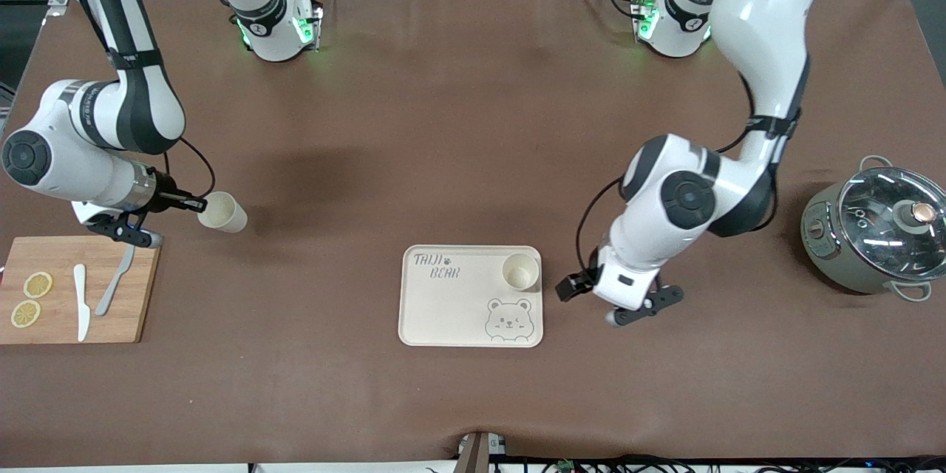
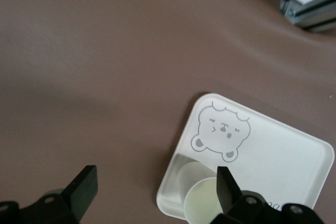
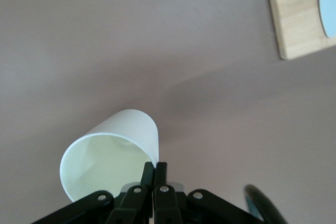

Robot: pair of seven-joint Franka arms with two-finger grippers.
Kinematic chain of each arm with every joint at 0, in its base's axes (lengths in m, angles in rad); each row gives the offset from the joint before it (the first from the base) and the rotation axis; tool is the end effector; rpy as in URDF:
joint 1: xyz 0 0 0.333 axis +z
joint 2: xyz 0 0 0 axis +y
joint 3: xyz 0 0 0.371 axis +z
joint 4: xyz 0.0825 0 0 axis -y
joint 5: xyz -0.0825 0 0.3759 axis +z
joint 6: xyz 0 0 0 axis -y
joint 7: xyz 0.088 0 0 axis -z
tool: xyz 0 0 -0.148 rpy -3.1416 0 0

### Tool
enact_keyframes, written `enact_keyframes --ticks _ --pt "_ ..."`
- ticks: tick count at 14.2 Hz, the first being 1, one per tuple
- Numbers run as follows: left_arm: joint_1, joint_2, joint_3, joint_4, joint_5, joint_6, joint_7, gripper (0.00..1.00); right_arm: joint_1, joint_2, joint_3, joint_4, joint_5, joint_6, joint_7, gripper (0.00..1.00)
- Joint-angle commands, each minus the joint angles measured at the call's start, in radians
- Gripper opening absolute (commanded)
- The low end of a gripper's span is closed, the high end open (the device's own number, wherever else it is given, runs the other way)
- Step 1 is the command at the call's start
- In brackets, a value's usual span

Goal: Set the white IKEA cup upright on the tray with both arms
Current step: 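Withdraw the left gripper while the right gripper lifts the cup toward the tray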

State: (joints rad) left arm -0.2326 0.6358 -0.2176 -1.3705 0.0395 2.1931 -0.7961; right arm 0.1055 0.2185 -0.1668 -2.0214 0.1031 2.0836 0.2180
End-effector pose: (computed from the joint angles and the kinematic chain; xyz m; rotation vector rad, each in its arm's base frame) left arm 0.7153 -0.3005 0.3778 2.8939 0.5572 0.1640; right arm 0.5707 -0.0233 0.3507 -3.0513 0.5169 0.2413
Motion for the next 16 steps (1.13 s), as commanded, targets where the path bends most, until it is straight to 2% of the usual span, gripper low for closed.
enact_keyframes --ticks 1,2,4,8,10,12,16 --pt "0.022 -0.076 0.0 -0.027 0.028 -0.062 0.024 1.0 0.04 0.111 -0.003 0.162 0.103 -0.028 0.067 0.0" --pt "0.032 -0.094 0.001 -0.03 0.03 -0.072 0.037 1.0 0.06 0.145 -0.003 0.218 0.153 -0.031 0.108 0.0" --pt "0.081 -0.126 -0.002 -0.033 0.028 -0.107 0.083 1.0 0.115 0.214 -0.004 0.326 0.196 -0.034 0.247 0.0" --pt "0.166 -0.203 -0.002 -0.036 0.028 -0.214 0.144 1.0 0.229 0.346 -0.002 0.53 0.204 -0.034 0.565 0.0" --pt "0.219 -0.238 -0.002 -0.035 0.028 -0.271 0.217 1.0 0.259 0.399 0.029 0.594 0.234 -0.031 0.683 0.0" --pt "0.278 -0.274 -0.002 -0.035 0.028 -0.346 0.326 1.0 0.292 0.468 0.036 0.715 0.259 -0.031 0.838 0.0" --pt "0.378 -0.347 -0.005 -0.033 0.026 -0.502 0.501 1.0 0.387 0.547 0.036 0.776 0.257 -0.007 0.99 0.0"
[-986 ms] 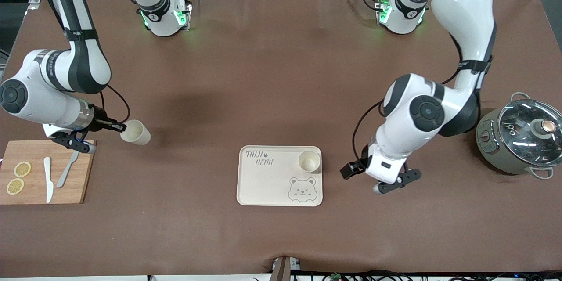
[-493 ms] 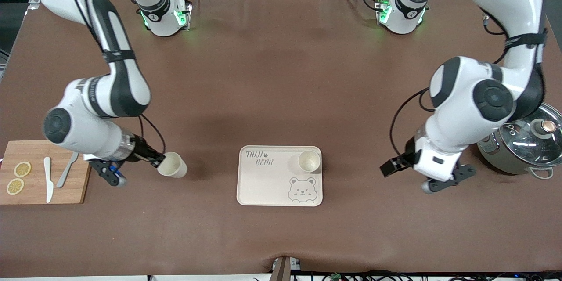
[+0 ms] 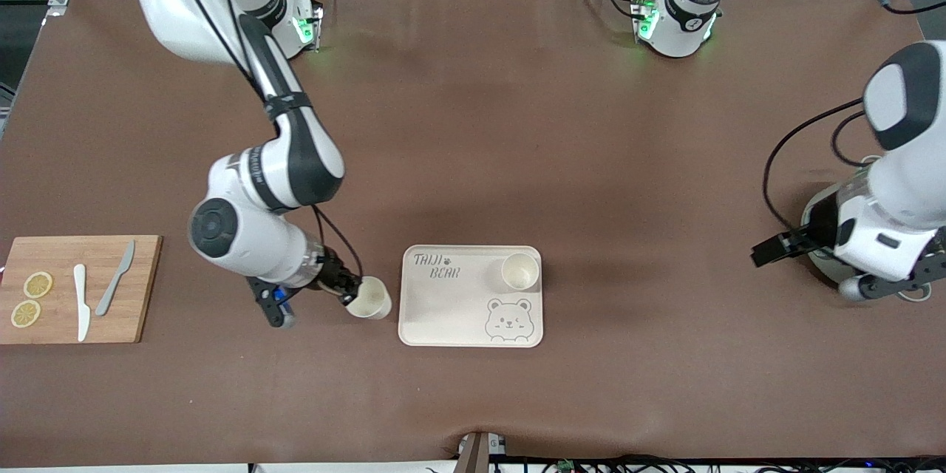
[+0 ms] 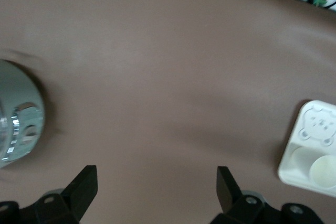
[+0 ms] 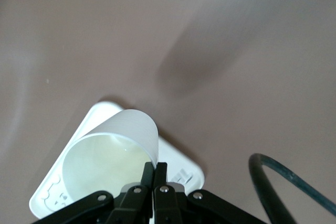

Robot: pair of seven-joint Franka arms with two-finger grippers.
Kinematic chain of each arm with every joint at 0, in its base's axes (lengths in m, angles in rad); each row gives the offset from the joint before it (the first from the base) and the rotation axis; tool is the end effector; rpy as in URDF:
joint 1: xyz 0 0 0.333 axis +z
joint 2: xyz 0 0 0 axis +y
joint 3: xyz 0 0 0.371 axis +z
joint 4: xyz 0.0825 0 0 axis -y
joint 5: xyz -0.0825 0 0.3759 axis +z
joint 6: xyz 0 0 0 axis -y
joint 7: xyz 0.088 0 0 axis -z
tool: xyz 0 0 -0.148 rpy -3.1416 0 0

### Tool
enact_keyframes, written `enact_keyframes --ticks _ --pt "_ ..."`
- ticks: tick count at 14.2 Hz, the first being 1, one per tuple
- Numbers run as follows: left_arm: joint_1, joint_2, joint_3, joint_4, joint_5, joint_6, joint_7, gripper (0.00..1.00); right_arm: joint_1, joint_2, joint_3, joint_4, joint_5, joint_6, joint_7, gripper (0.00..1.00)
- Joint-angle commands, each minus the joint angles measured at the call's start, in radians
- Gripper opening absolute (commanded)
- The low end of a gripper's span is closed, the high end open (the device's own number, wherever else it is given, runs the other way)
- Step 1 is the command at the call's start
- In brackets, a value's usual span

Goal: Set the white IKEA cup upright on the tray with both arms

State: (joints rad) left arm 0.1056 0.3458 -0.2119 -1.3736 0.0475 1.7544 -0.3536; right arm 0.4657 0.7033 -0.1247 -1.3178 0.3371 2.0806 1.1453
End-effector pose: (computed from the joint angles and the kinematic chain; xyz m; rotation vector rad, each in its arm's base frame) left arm 0.6780 -0.0430 0.5392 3.0829 0.3926 0.0558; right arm 0.7129 0.3078 0.3358 -2.6219 1.3118 0.1479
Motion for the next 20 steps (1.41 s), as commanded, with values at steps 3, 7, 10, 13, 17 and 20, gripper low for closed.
enact_keyframes --ticks 3,7,10,13,17,20 --pt "0.083 -0.117 -0.015 -0.033 0.006 -0.159 0.128 1.0 0.071 0.088 -0.001 0.078 0.023 0.006 0.14 0.0" --pt "0.088 -0.215 -0.014 -0.091 0.006 -0.21 0.117 1.0 0.1 0.09 -0.003 0.068 0.02 -0.014 0.179 0.0" --pt "0.103 -0.313 -0.015 -0.191 0.008 -0.207 0.128 1.0 0.11 0.114 -0.003 0.048 0.013 -0.008 0.179 0.0" --pt "0.106 -0.375 -0.015 -0.252 0.006 -0.188 0.13 1.0 0.103 0.116 -0.003 0.032 0.013 -0.005 0.18 0.0" --pt "0.105 -0.456 -0.017 -0.332 -0.012 -0.128 0.134 1.0 0.11 0.111 -0.004 0.037 -0.001 -0.019 0.174 1.0" --pt "0.105 -0.464 -0.015 -0.332 -0.044 -0.118 0.214 1.0 0.108 0.094 -0.006 0.048 -0.059 -0.068 0.171 1.0"
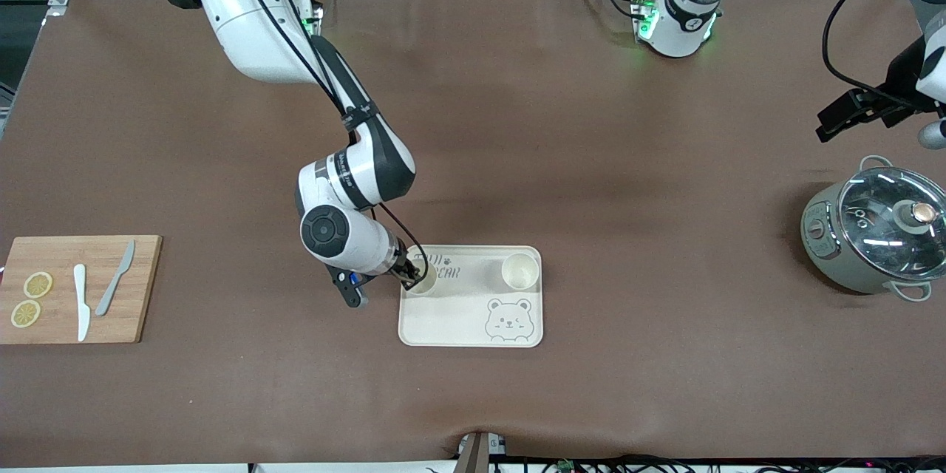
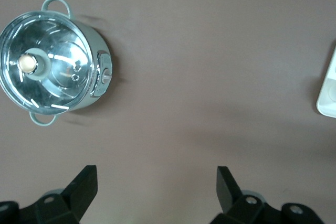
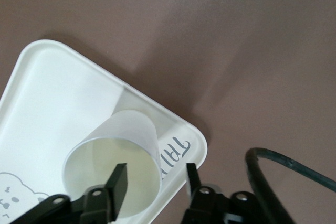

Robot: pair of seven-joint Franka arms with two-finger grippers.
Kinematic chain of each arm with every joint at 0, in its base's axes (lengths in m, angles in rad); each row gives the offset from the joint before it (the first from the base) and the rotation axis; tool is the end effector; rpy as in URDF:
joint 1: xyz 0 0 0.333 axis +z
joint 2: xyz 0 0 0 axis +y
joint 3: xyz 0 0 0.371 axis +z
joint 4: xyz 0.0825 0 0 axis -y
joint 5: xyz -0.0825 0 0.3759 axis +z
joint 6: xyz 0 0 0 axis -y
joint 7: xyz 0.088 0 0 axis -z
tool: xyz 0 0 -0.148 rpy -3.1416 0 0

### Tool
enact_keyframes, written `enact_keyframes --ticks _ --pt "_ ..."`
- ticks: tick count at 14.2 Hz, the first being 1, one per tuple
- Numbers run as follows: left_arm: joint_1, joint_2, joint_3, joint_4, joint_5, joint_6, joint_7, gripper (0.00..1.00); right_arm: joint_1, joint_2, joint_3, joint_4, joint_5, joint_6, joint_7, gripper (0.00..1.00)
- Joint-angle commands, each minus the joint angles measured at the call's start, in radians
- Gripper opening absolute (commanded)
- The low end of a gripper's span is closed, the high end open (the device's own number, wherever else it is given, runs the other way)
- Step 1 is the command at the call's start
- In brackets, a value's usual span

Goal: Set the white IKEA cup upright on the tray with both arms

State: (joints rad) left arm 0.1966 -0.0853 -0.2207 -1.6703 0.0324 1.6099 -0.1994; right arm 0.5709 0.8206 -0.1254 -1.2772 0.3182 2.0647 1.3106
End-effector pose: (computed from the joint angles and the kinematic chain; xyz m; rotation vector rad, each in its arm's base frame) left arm 0.5198 -0.0132 0.6401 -3.0813 -0.2702 -0.0439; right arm 0.6797 0.3824 0.2617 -2.6748 1.4296 0.2422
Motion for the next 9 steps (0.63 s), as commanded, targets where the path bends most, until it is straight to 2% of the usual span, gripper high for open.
enact_keyframes --ticks 1,6,7,9 --pt "0.011 -0.028 -0.008 -0.031 -0.037 0.027 0.064 1.0 -0.008 -0.027 -0.01 0.03 -0.044 -0.114 -0.002 1.0" --pt "0.003 -0.027 -0.009 -0.023 -0.046 0.021 0.052 1.0 -0.035 -0.078 -0.078 0.18 -0.099 -0.375 -0.045 1.0" --pt "-0.003 -0.025 -0.014 -0.022 -0.046 0.021 0.048 1.0 -0.042 -0.092 -0.107 0.196 -0.122 -0.414 -0.054 1.0" --pt "-0.002 -0.025 -0.032 -0.022 -0.046 0.021 0.041 1.0 -0.09 -0.151 -0.12 0.196 -0.126 -0.469 -0.123 1.0"
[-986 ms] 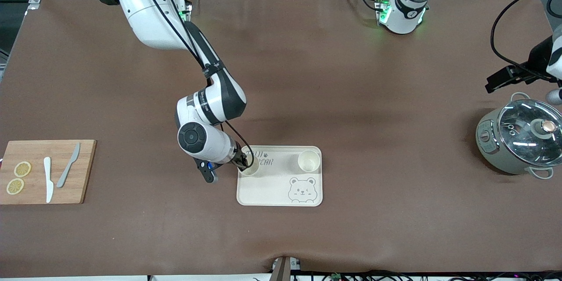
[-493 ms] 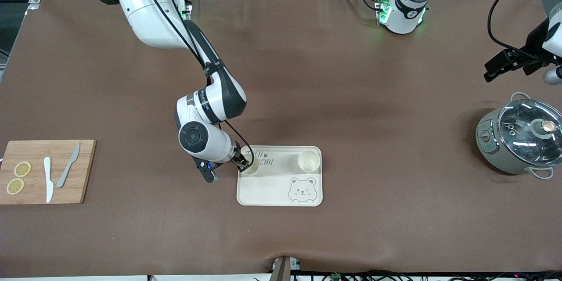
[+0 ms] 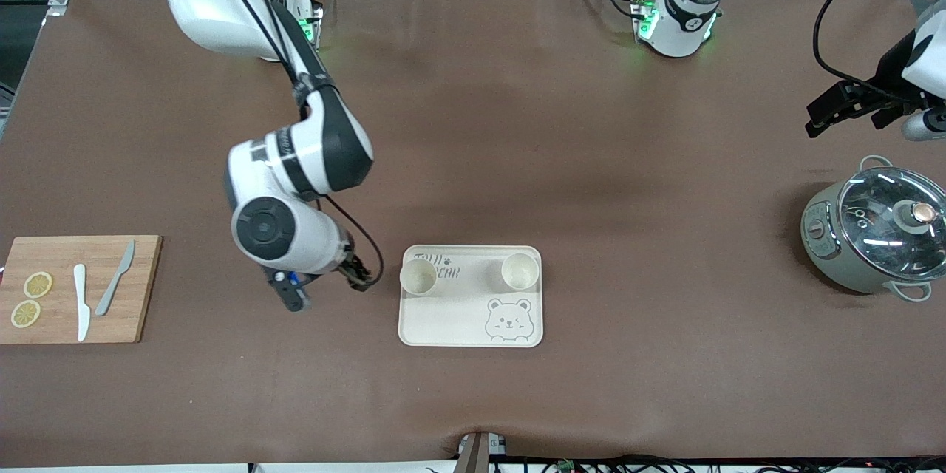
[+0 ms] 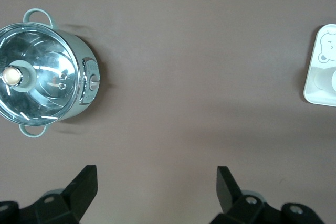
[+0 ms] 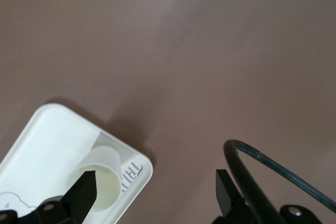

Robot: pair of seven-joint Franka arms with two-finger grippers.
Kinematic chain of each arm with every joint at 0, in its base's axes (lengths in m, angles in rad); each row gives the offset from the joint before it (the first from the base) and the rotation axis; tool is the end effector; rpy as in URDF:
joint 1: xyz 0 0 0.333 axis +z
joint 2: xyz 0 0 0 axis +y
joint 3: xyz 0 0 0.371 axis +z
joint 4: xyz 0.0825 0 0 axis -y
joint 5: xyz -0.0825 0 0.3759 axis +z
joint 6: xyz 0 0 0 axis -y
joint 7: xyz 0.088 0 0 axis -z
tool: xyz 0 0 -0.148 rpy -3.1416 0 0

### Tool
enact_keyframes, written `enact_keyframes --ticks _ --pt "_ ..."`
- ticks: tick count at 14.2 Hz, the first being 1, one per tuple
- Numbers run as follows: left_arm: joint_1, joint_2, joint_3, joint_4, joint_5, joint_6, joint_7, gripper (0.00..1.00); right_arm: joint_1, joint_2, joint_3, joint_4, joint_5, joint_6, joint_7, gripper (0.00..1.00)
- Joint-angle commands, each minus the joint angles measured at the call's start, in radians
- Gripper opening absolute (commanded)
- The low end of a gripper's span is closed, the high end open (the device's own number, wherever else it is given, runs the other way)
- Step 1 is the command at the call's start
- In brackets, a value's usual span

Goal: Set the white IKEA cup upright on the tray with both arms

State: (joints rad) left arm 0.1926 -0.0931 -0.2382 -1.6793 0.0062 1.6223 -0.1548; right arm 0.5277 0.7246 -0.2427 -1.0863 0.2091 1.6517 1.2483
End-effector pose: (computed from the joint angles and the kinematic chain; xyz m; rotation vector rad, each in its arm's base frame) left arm 0.5181 -0.0290 0.6406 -3.1118 -0.1707 -0.0563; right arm 0.6979 0.2924 0.3954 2.7297 -1.3990 -0.2029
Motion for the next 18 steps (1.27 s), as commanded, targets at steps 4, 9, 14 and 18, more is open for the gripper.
enact_keyframes --ticks 4,9,14,18 --pt "0.005 -0.013 -0.016 -0.02 -0.02 0.008 -0.003 1.0 -0.188 -0.216 -0.015 -0.049 -0.022 -0.215 -0.365 1.0" --pt "0.002 -0.011 -0.016 -0.019 -0.009 0.008 0.0 1.0 -0.293 -0.417 -0.017 -0.23 -0.12 -0.228 -0.675 1.0" --pt "0.005 -0.008 -0.016 -0.013 -0.008 0.008 -0.003 1.0 -0.429 -0.597 -0.017 -0.369 -0.128 -0.217 -1.058 1.0" --pt "0.001 -0.007 -0.016 0.004 -0.008 0.01 -0.003 1.0 -0.43 -0.708 -0.012 -0.449 -0.149 -0.208 -1.131 1.0"
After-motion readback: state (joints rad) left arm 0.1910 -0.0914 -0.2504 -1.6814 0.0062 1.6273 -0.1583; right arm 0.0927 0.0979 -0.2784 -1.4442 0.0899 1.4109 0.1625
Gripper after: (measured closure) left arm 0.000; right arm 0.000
